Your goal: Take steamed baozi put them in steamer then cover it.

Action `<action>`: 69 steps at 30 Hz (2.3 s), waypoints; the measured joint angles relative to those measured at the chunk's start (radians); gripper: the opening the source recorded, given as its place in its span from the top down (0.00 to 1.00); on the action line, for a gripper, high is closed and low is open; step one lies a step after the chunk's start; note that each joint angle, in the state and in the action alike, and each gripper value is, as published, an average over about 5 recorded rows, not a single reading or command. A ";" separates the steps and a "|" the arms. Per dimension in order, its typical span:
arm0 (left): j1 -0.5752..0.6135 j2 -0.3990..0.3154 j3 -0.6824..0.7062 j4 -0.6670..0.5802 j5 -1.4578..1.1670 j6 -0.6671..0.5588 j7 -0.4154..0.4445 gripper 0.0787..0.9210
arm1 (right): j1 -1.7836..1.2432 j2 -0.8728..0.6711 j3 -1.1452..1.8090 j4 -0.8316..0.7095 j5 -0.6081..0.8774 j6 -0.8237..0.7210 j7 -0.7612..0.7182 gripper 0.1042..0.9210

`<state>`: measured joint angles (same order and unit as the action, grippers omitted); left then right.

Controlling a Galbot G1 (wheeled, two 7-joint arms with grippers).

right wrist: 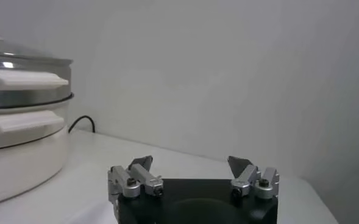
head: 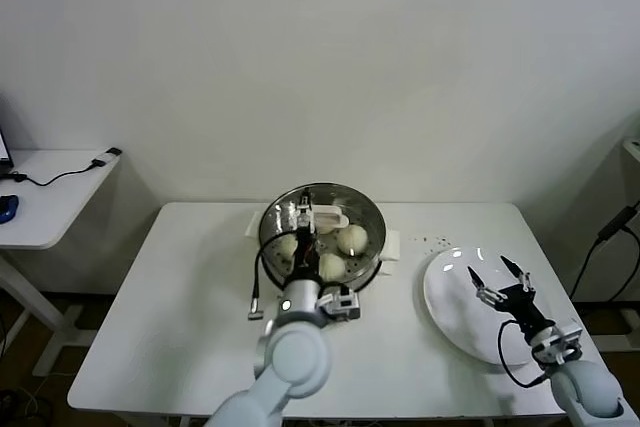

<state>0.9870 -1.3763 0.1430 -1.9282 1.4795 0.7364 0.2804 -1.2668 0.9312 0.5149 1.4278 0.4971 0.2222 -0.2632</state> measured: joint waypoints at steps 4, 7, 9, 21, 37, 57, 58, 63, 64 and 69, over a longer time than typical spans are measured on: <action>0.052 0.037 -0.037 -0.069 -0.087 0.000 -0.059 0.12 | -0.007 0.006 0.011 0.017 -0.013 -0.022 0.019 0.12; 0.097 0.069 -0.081 -0.118 -0.185 0.000 -0.120 0.12 | -0.012 0.013 0.021 0.034 -0.016 -0.034 0.032 0.12; 0.130 0.089 -0.119 -0.146 -0.263 0.000 -0.166 0.12 | -0.016 0.019 0.027 0.045 -0.017 -0.040 0.041 0.12; 0.363 0.073 -0.468 -0.238 -0.859 -0.247 -0.298 0.12 | -0.034 0.074 0.055 0.098 -0.044 -0.072 0.067 0.12; 0.586 -0.031 -0.803 -0.153 -1.420 -0.652 -0.298 0.12 | -0.080 0.124 0.082 0.158 -0.068 -0.089 0.065 0.12; 0.665 -0.060 -0.881 -0.124 -1.549 -0.780 -0.285 0.12 | -0.152 0.146 0.113 0.215 -0.057 -0.108 0.057 0.12; 0.667 -0.061 -0.881 -0.122 -1.550 -0.783 -0.285 0.12 | -0.153 0.146 0.113 0.215 -0.056 -0.108 0.056 0.12; 0.675 -0.064 -0.881 -0.118 -1.550 -0.793 -0.281 0.12 | -0.159 0.146 0.115 0.217 -0.058 -0.106 0.050 0.12; 0.676 -0.064 -0.882 -0.118 -1.550 -0.795 -0.281 0.12 | -0.161 0.147 0.116 0.218 -0.059 -0.106 0.049 0.12; 0.679 -0.064 -0.885 -0.115 -1.550 -0.798 -0.278 0.12 | -0.164 0.148 0.118 0.219 -0.060 -0.105 0.047 0.12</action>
<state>1.6661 -1.4401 -0.7422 -2.0431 -0.0708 -0.0618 0.0024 -1.4312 1.0794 0.6330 1.6468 0.4369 0.1175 -0.2162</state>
